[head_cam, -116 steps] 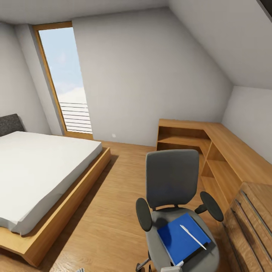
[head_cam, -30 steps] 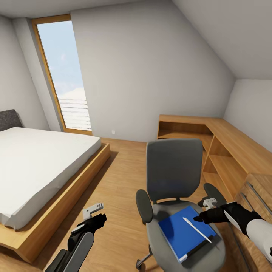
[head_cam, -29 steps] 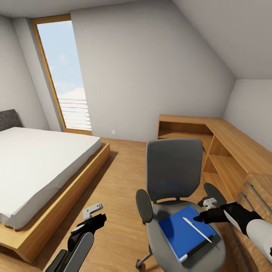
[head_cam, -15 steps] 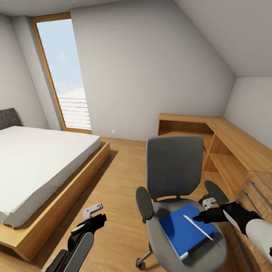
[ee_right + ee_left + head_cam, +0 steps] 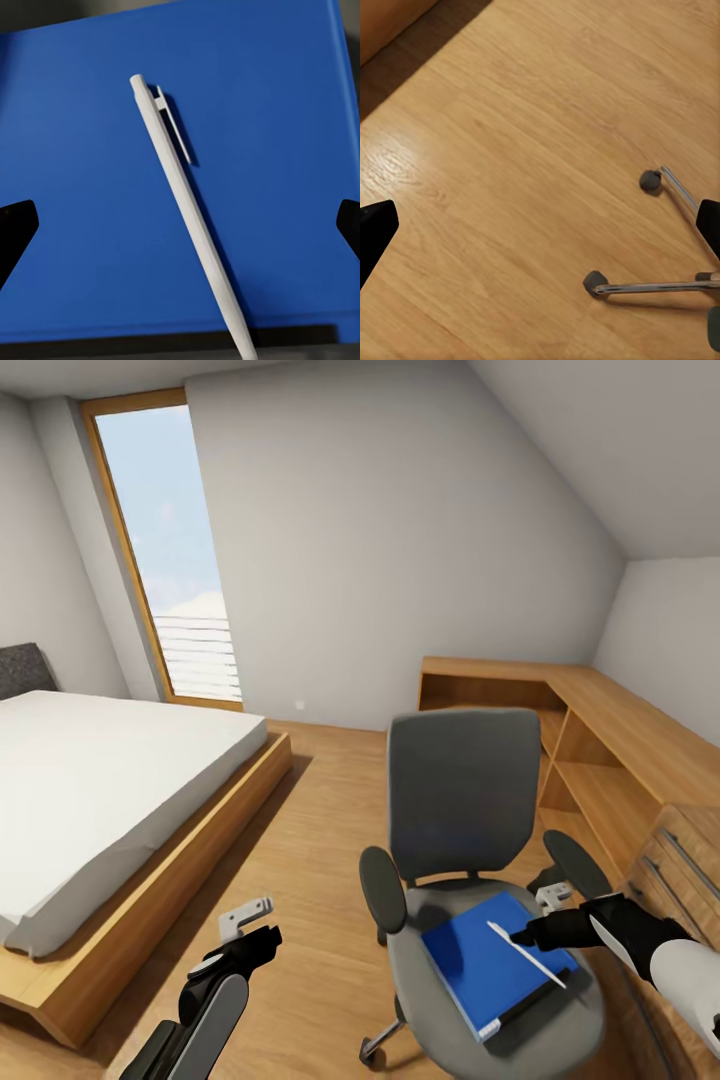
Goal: In the bedroom, organize the workspace by keeping the computer under the desk, ensuring the monitor is on the desk, placing the keyboard on the desk next to the monitor, placing the mouse on the desk next to the keyboard, moving the folder from the swivel chair onto the desk next to the mouse, stacking the notebook on top of the folder with the pen on top of the notebook, and positioning the swivel chair next to the desk.
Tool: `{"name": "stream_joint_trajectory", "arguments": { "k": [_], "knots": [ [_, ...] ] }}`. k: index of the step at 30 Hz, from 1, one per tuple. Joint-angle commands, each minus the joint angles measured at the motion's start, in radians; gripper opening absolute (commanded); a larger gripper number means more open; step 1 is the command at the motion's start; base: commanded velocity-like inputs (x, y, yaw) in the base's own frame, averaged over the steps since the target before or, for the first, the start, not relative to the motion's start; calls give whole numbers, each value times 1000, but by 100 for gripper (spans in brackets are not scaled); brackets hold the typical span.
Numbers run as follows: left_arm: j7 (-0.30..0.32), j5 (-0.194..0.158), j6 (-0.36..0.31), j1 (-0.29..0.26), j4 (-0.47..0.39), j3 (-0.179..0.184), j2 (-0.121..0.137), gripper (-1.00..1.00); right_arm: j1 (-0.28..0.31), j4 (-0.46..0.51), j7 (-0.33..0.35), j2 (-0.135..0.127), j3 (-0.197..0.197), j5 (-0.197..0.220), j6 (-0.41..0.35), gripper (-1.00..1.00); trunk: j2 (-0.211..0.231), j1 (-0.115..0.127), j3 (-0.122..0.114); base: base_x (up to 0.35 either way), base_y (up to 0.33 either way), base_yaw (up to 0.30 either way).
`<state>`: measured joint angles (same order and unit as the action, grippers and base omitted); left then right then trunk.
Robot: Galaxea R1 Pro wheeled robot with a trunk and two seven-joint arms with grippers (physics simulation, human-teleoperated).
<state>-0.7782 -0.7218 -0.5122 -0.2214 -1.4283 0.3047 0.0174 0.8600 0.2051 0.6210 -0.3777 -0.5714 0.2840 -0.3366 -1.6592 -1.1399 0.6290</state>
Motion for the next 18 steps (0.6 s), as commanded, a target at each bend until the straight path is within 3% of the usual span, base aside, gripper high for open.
{"name": "stream_joint_trajectory", "arguments": {
  "k": [1, 8, 18],
  "knots": [
    [-9, -7, -2, -1, -1, 2, 2, 100, 1, 2, 0, 0, -5, 11, -9, 100, -8, -4, 4, 0, 0, 0],
    [-9, -7, -2, -1, 0, -1, 2, 100, 1, 2, -1, 0, -7, 11, -9, 100, -57, -31, 26, 0, 0, 0],
    [-10, -7, -2, -1, 1, -4, 3, 100, 1, 0, -2, 1, -12, 10, -9, 100, -57, -31, 26, 0, 0, 0]
  ]
}}
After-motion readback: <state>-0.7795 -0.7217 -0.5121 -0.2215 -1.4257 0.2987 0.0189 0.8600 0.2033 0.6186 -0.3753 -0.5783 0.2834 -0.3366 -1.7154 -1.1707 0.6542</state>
